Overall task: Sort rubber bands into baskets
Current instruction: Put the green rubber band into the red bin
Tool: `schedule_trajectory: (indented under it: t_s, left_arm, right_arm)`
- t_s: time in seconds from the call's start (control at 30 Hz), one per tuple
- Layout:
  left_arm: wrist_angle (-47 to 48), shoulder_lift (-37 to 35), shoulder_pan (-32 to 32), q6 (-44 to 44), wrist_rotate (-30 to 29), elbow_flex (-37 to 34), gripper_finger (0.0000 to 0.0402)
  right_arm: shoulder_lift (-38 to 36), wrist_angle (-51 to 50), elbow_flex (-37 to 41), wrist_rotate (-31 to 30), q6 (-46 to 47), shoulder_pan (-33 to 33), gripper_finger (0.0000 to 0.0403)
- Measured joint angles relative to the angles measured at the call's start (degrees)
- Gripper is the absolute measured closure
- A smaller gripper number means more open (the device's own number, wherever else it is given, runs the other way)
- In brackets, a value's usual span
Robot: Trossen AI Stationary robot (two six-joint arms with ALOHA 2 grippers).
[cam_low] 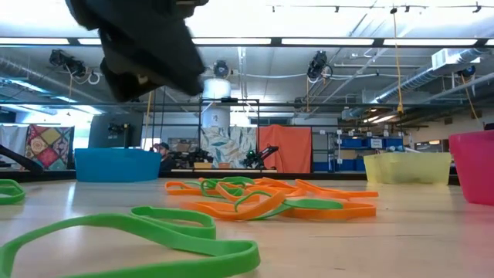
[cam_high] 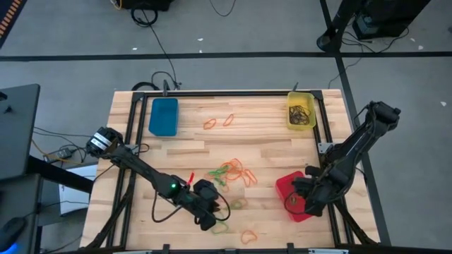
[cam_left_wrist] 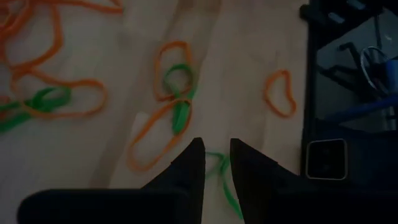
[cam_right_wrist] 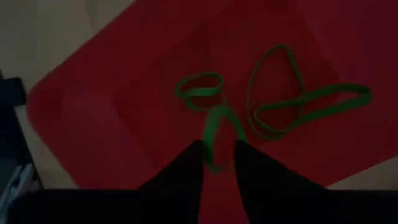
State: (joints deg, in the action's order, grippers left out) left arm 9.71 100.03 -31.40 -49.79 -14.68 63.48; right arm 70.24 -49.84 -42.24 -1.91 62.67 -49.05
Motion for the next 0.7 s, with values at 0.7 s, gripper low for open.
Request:
schedule_trajectory:
  t_s: [0.7]
  left_arm:
    - [12.23,0.0,-0.16,-5.39,1.21,0.0,0.0321]
  right_arm:
    - [1.08,19.77,-4.57,-14.09,-21.03,12.02,0.0238]
